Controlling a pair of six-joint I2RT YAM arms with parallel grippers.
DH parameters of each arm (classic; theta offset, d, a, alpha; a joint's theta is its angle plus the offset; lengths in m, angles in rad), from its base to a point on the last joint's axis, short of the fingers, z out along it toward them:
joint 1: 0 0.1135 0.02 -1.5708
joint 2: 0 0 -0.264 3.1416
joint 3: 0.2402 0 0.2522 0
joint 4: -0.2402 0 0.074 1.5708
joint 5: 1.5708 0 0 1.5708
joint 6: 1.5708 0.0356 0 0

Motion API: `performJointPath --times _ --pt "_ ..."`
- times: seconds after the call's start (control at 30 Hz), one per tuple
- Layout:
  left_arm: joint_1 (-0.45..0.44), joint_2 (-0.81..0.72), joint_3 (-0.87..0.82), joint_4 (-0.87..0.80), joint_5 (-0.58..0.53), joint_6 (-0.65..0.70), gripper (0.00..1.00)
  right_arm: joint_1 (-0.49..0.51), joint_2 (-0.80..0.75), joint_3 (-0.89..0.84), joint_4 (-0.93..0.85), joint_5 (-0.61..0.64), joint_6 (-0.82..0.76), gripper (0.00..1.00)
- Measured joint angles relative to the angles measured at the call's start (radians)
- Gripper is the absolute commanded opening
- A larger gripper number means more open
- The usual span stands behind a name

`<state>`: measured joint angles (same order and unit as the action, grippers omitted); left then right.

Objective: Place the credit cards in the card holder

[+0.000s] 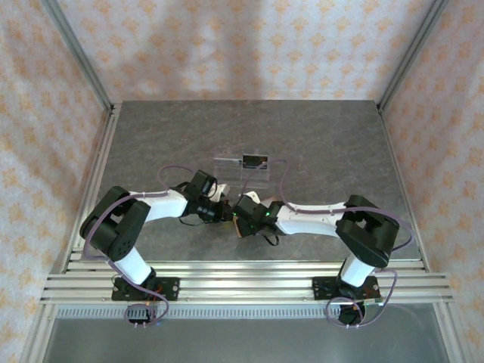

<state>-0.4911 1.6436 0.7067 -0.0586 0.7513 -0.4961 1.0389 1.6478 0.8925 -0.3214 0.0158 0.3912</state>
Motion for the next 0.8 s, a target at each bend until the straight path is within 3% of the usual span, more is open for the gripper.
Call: performJointPath --times 0.3,0.57,0.8 --pt "0.0 -0.02 0.003 -0.006 0.013 -0.003 0.14 -0.049 -0.072 -0.073 0.019 -0.02 0.051 0.47" --pt "-0.025 -0.139 0.021 0.015 0.044 -0.064 0.16 -0.103 -0.133 -0.167 0.136 -0.113 0.105 0.44" --pt "-0.051 -0.074 0.052 0.076 0.063 -0.144 0.16 -0.13 -0.142 -0.215 0.25 -0.204 0.175 0.4"
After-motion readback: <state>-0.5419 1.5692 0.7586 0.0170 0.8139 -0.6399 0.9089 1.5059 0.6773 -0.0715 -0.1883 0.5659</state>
